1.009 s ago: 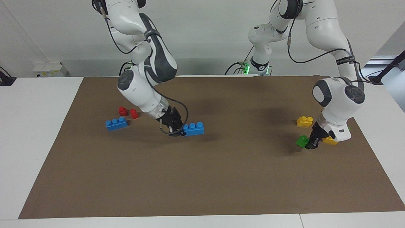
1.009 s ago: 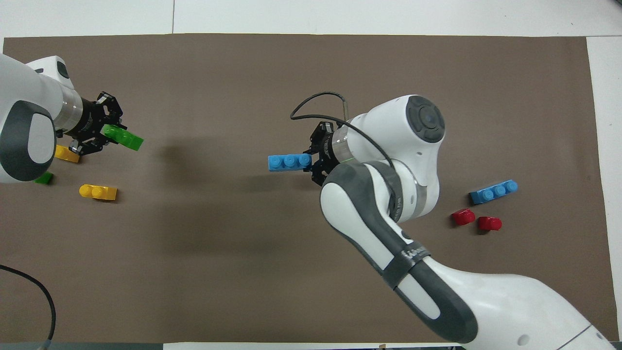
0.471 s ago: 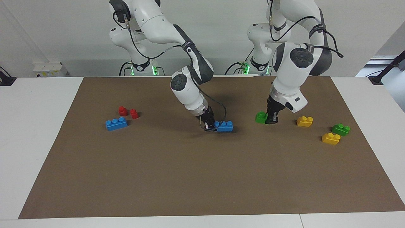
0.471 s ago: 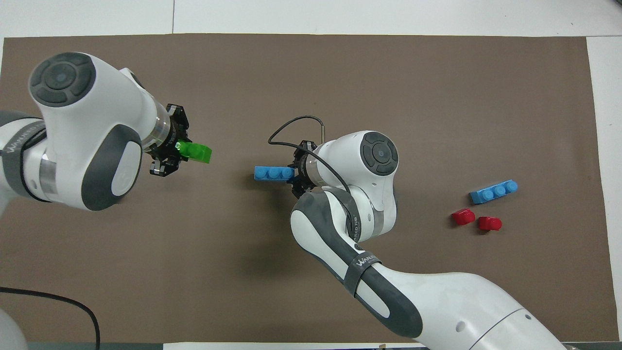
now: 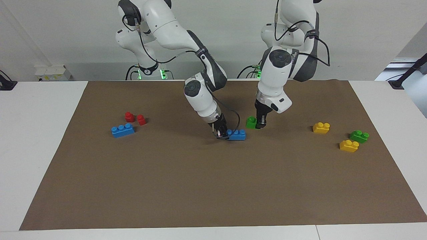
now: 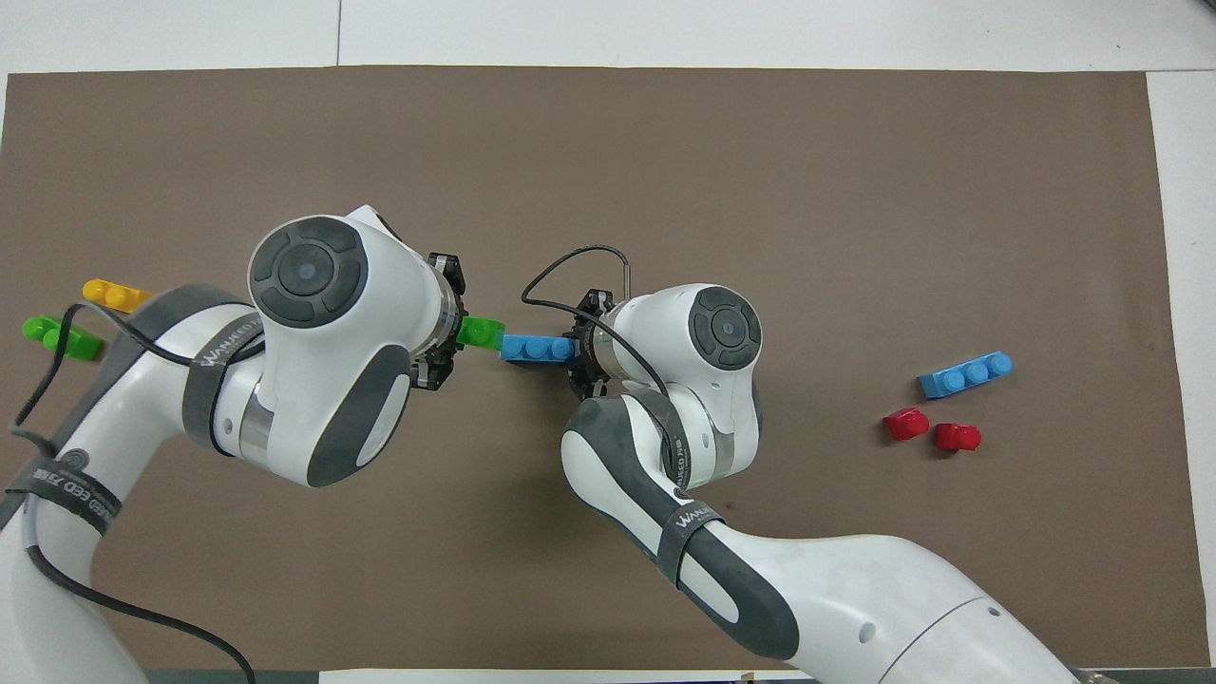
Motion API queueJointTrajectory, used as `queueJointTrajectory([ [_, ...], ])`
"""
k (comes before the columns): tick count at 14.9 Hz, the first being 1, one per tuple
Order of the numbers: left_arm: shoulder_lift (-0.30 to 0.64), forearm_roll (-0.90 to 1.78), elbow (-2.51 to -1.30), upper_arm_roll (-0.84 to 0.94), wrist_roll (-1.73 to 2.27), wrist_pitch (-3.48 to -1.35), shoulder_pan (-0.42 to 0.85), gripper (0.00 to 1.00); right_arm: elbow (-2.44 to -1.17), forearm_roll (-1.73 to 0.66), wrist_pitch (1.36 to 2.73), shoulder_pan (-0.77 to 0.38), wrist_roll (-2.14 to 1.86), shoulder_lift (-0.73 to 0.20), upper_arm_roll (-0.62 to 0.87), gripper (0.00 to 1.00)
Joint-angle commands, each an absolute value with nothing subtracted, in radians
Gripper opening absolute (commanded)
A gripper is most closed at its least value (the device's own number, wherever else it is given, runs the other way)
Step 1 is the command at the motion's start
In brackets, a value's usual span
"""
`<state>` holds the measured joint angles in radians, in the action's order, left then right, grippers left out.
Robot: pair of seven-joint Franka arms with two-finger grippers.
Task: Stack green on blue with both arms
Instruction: 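Lower the green brick onto the blue brick with the left gripper, then open both grippers and lift them away from the stacked bricks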
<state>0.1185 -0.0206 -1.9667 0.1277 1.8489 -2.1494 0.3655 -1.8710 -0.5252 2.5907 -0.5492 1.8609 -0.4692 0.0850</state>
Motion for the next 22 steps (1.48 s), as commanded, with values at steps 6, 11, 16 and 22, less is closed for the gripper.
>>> queueJointTrajectory([
  [6,0.138,-0.106,-2.051,0.112,2.046,-2.327,0.439,0.0,-1.91,-0.528,2.625,-0.554,1.87,-0.459,0.081,0.0],
  [11,0.176,-0.152,-2.049,0.11,2.107,-2.352,0.463,0.0,-1.911,-0.528,2.631,-0.554,1.871,-0.459,0.081,0.0],
  [16,0.207,-0.195,-2.046,0.11,2.157,-2.361,0.483,0.0,-1.916,-0.526,2.646,-0.555,1.868,-0.459,0.081,0.0],
  [22,0.21,-0.271,-2.052,0.112,2.207,-2.359,0.489,0.0,-1.925,-0.528,2.652,-0.565,1.864,-0.457,0.081,0.0],
])
